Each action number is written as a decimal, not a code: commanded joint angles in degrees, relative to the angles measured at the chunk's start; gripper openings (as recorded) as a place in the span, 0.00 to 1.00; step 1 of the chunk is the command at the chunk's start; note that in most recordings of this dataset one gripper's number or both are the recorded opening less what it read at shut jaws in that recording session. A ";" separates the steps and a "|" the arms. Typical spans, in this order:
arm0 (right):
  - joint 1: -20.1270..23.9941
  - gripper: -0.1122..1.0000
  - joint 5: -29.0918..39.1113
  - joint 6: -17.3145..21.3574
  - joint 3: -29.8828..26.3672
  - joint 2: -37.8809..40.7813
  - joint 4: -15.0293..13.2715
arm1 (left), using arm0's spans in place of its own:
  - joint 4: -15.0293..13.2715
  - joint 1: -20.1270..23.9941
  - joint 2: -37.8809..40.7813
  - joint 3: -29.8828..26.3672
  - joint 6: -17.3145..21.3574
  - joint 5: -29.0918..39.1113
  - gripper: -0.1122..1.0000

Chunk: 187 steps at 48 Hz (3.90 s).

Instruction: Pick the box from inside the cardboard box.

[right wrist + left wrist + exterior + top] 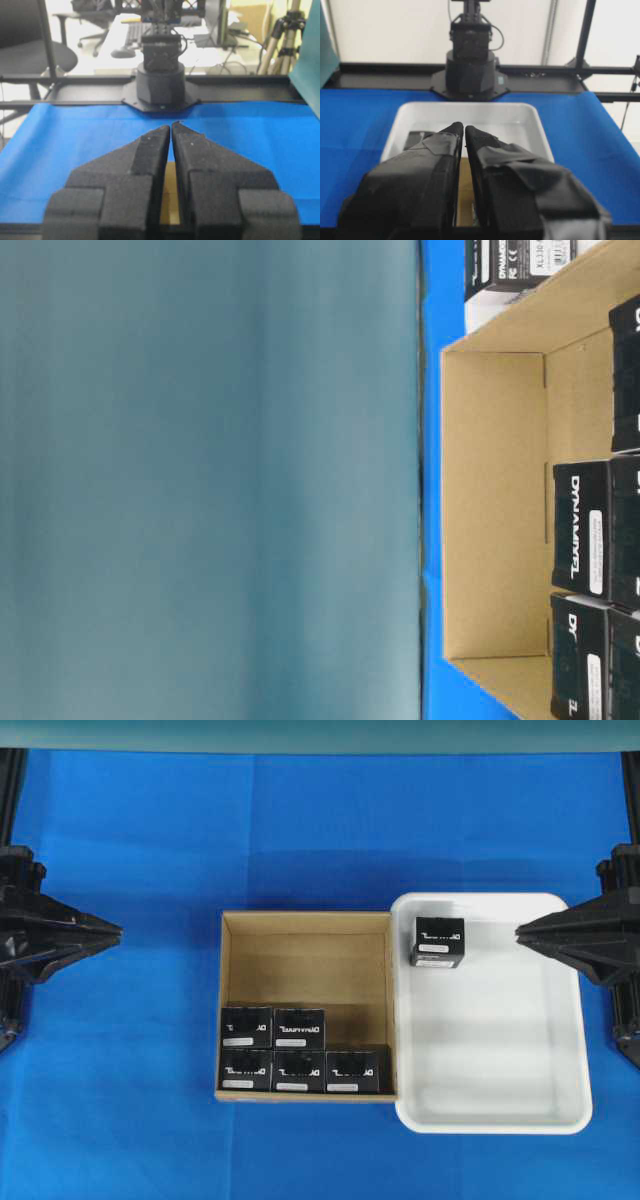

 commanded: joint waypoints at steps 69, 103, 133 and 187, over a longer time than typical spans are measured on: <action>0.70 0.11 77.26 4.66 -53.35 51.59 6.50 | 0.97 -1.05 0.79 -6.24 -3.08 23.91 0.04; 0.18 0.11 79.80 -3.34 -69.52 70.22 8.17 | 0.97 -1.32 -2.02 -6.50 -3.08 27.86 0.04; -2.81 0.80 79.45 -7.38 -72.86 74.53 16.70 | 0.88 -1.32 -2.11 -6.50 -3.08 27.69 0.04; -2.64 1.00 72.33 -7.56 -69.17 80.24 15.56 | 0.88 -1.32 -2.11 -6.50 -3.16 27.51 0.04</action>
